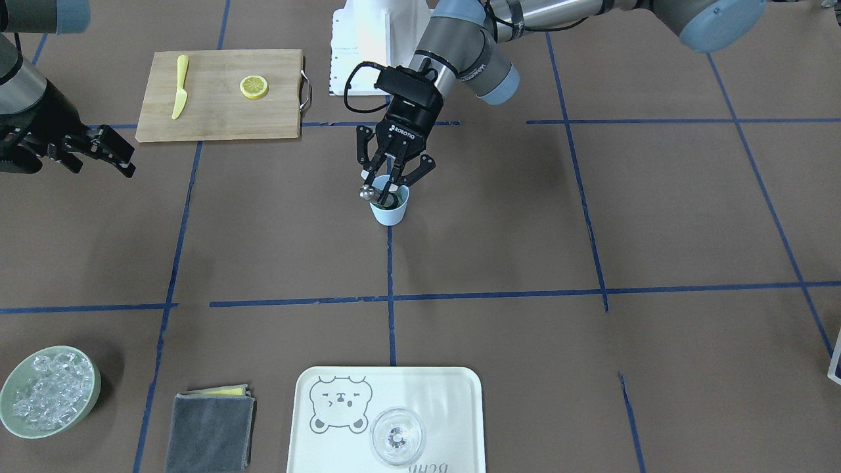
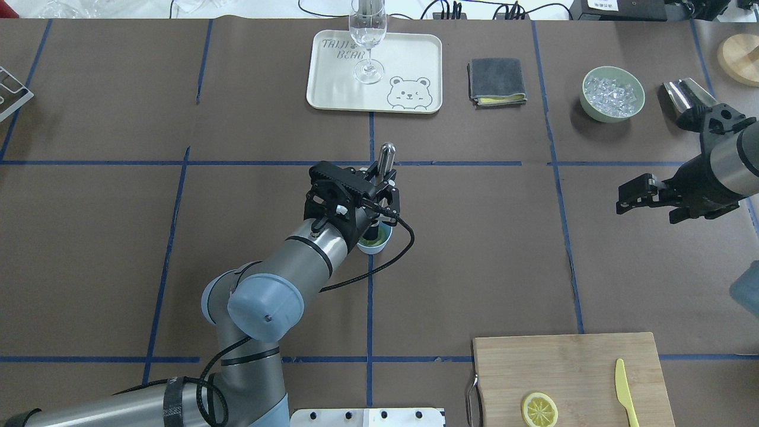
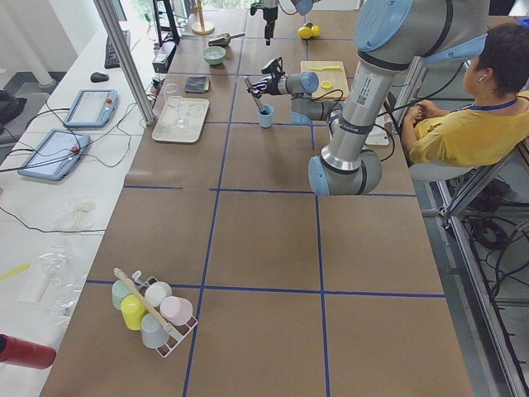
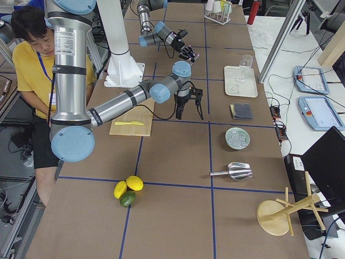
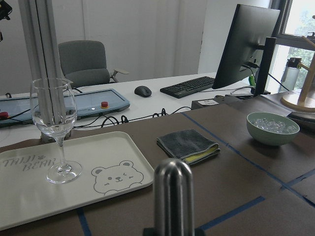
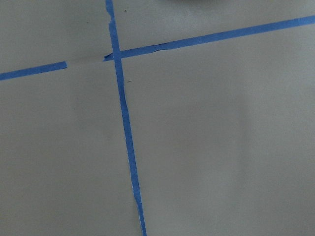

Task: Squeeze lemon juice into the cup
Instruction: 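Lower the muddler into the cup and press the lemon slice repeatedly, then lift the muddler out of the cup with the left gripper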

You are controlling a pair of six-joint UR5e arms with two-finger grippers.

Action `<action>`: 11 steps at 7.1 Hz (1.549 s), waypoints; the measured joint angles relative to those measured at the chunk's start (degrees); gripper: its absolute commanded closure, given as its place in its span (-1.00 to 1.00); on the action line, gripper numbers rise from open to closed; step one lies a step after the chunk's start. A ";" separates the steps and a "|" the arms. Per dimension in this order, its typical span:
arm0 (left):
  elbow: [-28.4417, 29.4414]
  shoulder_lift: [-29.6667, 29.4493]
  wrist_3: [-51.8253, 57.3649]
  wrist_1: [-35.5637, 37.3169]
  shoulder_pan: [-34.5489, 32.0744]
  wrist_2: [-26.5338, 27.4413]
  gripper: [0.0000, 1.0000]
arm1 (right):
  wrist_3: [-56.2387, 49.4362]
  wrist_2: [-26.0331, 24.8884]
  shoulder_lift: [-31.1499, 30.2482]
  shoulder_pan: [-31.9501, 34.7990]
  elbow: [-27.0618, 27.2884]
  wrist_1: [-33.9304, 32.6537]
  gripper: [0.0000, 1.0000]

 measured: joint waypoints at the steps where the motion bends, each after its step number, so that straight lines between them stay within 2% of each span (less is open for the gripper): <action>1: 0.34 0.01 -0.04 -0.07 0.02 0.02 1.00 | 0.03 0.00 0.00 0.00 -0.03 0.00 -1.00; 7: 1.82 0.32 0.36 -1.69 0.65 0.46 1.00 | 0.13 0.02 0.00 -0.08 -0.07 0.00 -1.00; 9: -3.19 -0.08 5.16 0.10 0.42 -0.44 1.00 | 0.15 0.14 0.00 0.01 0.24 0.00 -1.00; 11: -10.46 -0.26 7.61 6.59 -1.33 -1.37 1.00 | 0.23 0.17 -0.01 0.10 0.57 0.04 -1.00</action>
